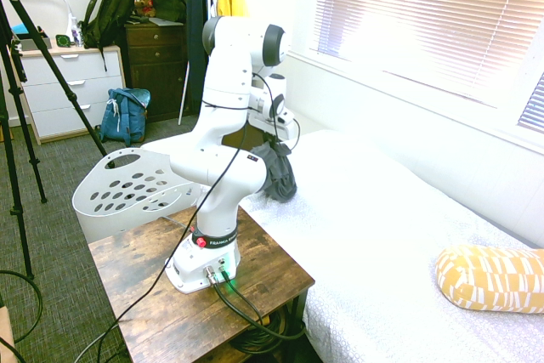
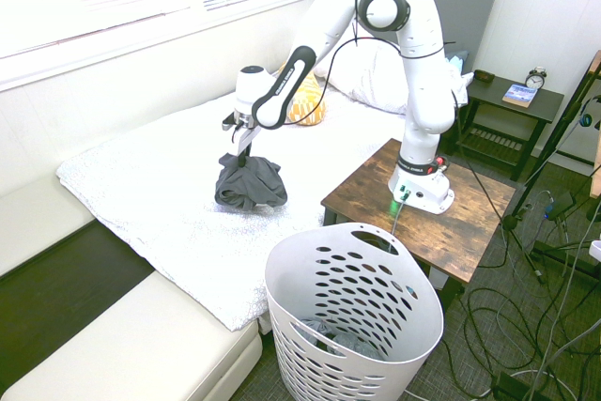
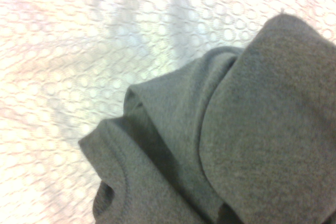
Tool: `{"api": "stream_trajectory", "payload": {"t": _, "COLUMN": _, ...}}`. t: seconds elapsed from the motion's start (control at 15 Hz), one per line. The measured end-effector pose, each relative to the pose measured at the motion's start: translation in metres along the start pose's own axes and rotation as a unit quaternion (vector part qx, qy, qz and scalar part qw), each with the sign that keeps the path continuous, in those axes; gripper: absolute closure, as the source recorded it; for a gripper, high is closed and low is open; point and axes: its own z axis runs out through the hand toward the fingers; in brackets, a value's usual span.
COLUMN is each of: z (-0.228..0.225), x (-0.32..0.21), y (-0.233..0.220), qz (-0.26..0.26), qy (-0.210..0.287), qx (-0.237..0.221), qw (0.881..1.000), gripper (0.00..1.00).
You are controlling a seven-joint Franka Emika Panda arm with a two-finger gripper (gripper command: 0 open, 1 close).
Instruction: Put my clothes in the laundry bag
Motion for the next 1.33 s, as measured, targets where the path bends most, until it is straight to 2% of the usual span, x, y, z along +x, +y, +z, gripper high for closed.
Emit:
{"api": "stream_trajectory", "payload": {"t": 0.2, "z": -0.083, "x": -0.086, "y": -0.039, "qz": -0.030, "qy": 0.007, "qx": 0.018, "qw": 0.999, "gripper": 1.00}}
{"api": "stream_trajectory", "payload": {"t": 0.4, "z": -0.170, "x": -0.183, "y": -0.052, "qz": -0.061, "qy": 0.019, "qx": 0.028, "qw": 0.998, "gripper": 1.00}}
{"api": "stream_trajectory", "payload": {"t": 0.53, "z": -0.225, "x": -0.254, "y": -0.038, "qz": -0.076, "qy": 0.017, "qx": 0.029, "qw": 0.997, "gripper": 1.00}}
{"api": "stream_trajectory", "payload": {"t": 0.73, "z": -0.281, "x": -0.343, "y": 0.014, "qz": -0.099, "qy": 0.018, "qx": 0.022, "qw": 0.995, "gripper": 1.00}}
{"api": "stream_trajectory", "payload": {"t": 0.87, "z": -0.282, "x": -0.391, "y": 0.046, "qz": -0.117, "qy": 0.027, "qx": 0.018, "qw": 0.993, "gripper": 1.00}}
{"api": "stream_trajectory", "payload": {"t": 1.13, "z": -0.219, "x": -0.488, "y": 0.081, "qz": -0.164, "qy": 0.036, "qx": -0.024, "qw": 0.986, "gripper": 1.00}}
{"api": "stream_trajectory", "payload": {"t": 1.33, "z": -0.174, "x": -0.531, "y": 0.095, "qz": -0.184, "qy": 0.033, "qx": -0.047, "qw": 0.981, "gripper": 1.00}}
